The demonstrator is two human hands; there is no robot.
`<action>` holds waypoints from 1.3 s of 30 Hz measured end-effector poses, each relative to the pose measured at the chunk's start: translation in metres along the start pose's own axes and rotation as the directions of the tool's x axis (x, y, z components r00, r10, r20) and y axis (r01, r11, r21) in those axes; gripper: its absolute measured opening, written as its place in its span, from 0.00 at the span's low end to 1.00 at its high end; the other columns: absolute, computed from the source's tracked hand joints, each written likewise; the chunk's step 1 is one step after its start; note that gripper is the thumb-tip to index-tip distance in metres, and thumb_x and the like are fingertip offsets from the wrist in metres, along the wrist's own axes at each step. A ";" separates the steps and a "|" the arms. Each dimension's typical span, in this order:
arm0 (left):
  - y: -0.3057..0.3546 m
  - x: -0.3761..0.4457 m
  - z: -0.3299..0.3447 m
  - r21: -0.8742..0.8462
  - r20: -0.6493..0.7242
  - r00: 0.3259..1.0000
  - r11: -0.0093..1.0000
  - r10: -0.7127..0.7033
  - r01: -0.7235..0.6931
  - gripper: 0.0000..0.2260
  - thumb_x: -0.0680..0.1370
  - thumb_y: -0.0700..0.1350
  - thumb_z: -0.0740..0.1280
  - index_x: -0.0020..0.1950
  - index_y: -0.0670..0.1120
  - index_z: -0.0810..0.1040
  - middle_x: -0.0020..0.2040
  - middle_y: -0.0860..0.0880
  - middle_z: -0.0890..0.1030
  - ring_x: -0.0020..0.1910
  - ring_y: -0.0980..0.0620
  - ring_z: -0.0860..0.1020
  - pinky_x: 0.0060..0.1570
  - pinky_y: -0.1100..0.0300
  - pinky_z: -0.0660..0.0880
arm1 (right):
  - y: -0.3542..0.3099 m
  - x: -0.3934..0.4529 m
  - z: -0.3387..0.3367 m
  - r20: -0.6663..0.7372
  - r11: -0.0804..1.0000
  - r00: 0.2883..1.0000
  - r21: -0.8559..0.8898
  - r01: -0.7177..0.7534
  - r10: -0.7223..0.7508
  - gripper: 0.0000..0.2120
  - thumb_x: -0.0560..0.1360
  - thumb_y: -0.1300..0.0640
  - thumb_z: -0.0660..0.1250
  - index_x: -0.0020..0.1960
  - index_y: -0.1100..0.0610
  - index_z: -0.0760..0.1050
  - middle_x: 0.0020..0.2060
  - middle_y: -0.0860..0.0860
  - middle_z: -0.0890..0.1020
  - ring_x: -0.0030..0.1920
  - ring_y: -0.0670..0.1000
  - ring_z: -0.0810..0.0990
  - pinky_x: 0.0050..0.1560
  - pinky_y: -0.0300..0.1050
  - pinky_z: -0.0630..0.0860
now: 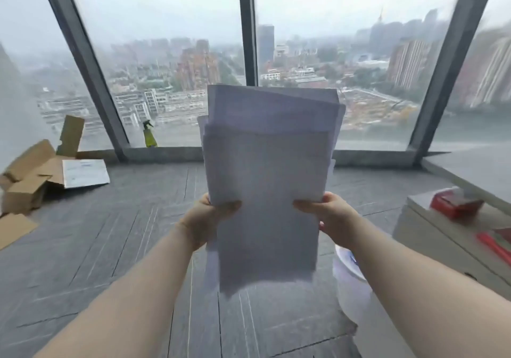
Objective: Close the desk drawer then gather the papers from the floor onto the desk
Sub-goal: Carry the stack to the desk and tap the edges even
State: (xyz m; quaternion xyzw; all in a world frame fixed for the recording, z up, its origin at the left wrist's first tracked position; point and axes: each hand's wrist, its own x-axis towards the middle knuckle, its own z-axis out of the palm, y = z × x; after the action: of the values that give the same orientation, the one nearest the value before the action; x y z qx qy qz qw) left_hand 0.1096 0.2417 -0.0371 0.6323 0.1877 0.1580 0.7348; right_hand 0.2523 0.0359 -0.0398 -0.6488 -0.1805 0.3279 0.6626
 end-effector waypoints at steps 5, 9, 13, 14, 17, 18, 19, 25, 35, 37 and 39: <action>0.095 -0.040 0.056 0.012 0.102 0.975 0.980 0.197 -0.199 0.10 0.73 0.31 0.67 0.38 0.42 0.85 0.34 0.50 0.86 0.33 0.51 0.83 0.39 0.58 0.82 | -0.100 -0.084 -0.018 -0.062 0.982 0.981 -0.045 0.182 -0.185 0.13 0.71 0.67 0.71 0.56 0.64 0.80 0.46 0.57 0.84 0.40 0.52 0.84 0.36 0.40 0.80; 0.151 -0.081 0.113 -0.014 0.190 0.942 0.960 0.276 -0.279 0.06 0.73 0.32 0.67 0.46 0.39 0.81 0.36 0.48 0.86 0.34 0.51 0.84 0.44 0.53 0.81 | -0.153 -0.154 -0.045 -0.128 0.960 0.952 -0.078 0.268 -0.276 0.10 0.71 0.64 0.72 0.52 0.59 0.81 0.48 0.56 0.85 0.46 0.57 0.83 0.52 0.52 0.79; 0.184 -0.107 0.182 -0.023 0.239 0.931 0.960 0.277 -0.280 0.06 0.72 0.34 0.69 0.46 0.41 0.83 0.39 0.46 0.86 0.37 0.47 0.84 0.48 0.46 0.80 | -0.193 -0.219 -0.099 -0.180 0.945 0.928 -0.099 0.312 -0.326 0.16 0.69 0.64 0.74 0.56 0.59 0.81 0.48 0.53 0.86 0.44 0.52 0.85 0.42 0.44 0.80; 0.189 -0.110 0.197 -0.032 0.252 0.924 0.957 0.287 -0.289 0.05 0.72 0.35 0.70 0.46 0.41 0.83 0.39 0.46 0.86 0.38 0.46 0.84 0.49 0.46 0.80 | -0.202 -0.232 -0.110 -0.189 0.941 0.923 -0.114 0.319 -0.335 0.17 0.69 0.64 0.74 0.58 0.59 0.80 0.48 0.53 0.86 0.44 0.52 0.85 0.41 0.43 0.80; 0.208 -0.125 0.270 -0.069 0.335 0.883 0.943 0.329 -0.325 0.05 0.72 0.34 0.69 0.45 0.40 0.83 0.39 0.46 0.86 0.37 0.47 0.83 0.49 0.48 0.80 | -0.224 -0.289 -0.164 -0.274 0.924 0.883 -0.129 0.359 -0.381 0.16 0.70 0.63 0.74 0.57 0.60 0.81 0.50 0.54 0.85 0.45 0.53 0.84 0.46 0.46 0.82; 0.211 -0.131 0.299 -0.087 0.371 0.864 0.939 0.340 -0.333 0.05 0.72 0.33 0.69 0.45 0.40 0.83 0.38 0.47 0.86 0.36 0.48 0.83 0.48 0.49 0.80 | -0.229 -0.311 -0.185 -0.312 0.921 0.866 -0.136 0.366 -0.391 0.14 0.70 0.63 0.74 0.56 0.59 0.81 0.50 0.55 0.85 0.46 0.54 0.84 0.50 0.48 0.81; 0.212 -0.137 0.328 -0.106 0.404 0.844 0.934 0.354 -0.341 0.05 0.72 0.33 0.69 0.44 0.40 0.83 0.37 0.48 0.86 0.35 0.49 0.83 0.47 0.51 0.81 | -0.232 -0.333 -0.205 -0.348 0.917 0.848 -0.147 0.372 -0.400 0.13 0.70 0.63 0.74 0.54 0.58 0.81 0.49 0.54 0.85 0.45 0.53 0.84 0.50 0.48 0.81; 0.185 -0.180 0.486 -0.203 0.544 0.763 0.937 0.349 -0.283 0.03 0.72 0.35 0.70 0.41 0.41 0.83 0.35 0.48 0.86 0.33 0.49 0.83 0.43 0.51 0.82 | -0.231 -0.454 -0.307 -0.557 0.899 0.708 -0.219 0.380 -0.435 0.08 0.71 0.64 0.73 0.50 0.58 0.81 0.43 0.52 0.85 0.34 0.46 0.84 0.31 0.36 0.80; 0.128 -0.224 0.596 -0.157 0.593 0.750 0.955 0.294 -0.250 0.12 0.68 0.40 0.75 0.49 0.37 0.83 0.48 0.38 0.84 0.45 0.43 0.83 0.50 0.49 0.81 | -0.187 -0.532 -0.381 -0.750 0.929 0.548 -0.292 0.228 -0.370 0.27 0.57 0.46 0.81 0.54 0.52 0.83 0.50 0.50 0.87 0.52 0.54 0.85 0.62 0.57 0.77; 0.123 -0.226 0.597 -0.106 0.583 0.744 0.939 0.326 -0.328 0.07 0.69 0.39 0.75 0.46 0.42 0.83 0.44 0.43 0.85 0.38 0.51 0.84 0.41 0.59 0.82 | -0.183 -0.530 -0.385 -0.749 0.925 0.544 -0.289 0.246 -0.378 0.29 0.56 0.47 0.81 0.55 0.52 0.82 0.50 0.50 0.87 0.54 0.54 0.84 0.64 0.58 0.75; 0.118 -0.225 0.597 -0.084 0.550 0.758 0.927 0.350 -0.367 0.05 0.69 0.39 0.74 0.43 0.46 0.82 0.40 0.49 0.84 0.34 0.56 0.83 0.35 0.64 0.81 | -0.183 -0.528 -0.385 -0.734 0.919 0.556 -0.276 0.280 -0.390 0.22 0.62 0.54 0.80 0.55 0.55 0.82 0.51 0.52 0.87 0.54 0.54 0.84 0.63 0.56 0.76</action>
State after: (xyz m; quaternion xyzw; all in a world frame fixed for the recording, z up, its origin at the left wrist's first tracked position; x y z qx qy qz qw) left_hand 0.1963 -0.3660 0.1738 0.6851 -0.1560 0.1022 0.7042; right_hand 0.1651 -0.5921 0.2013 -0.7200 -0.0176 -0.1287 0.6817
